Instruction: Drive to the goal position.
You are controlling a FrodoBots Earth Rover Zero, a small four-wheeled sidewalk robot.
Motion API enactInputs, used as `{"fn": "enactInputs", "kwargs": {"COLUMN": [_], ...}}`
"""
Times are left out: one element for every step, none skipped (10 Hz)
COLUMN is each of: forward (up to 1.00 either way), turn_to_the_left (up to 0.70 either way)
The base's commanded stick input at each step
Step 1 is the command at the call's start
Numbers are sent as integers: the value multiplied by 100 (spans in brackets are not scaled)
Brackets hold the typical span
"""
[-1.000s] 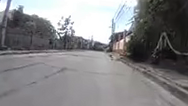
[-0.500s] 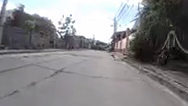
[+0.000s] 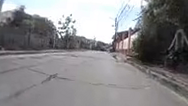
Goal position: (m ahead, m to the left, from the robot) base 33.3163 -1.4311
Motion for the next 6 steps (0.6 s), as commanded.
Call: {"fn": "enactInputs", "kwargs": {"forward": [85,85,85,85,85,85], "turn_to_the_left": [-34,-31,-23,0,0,0]}}
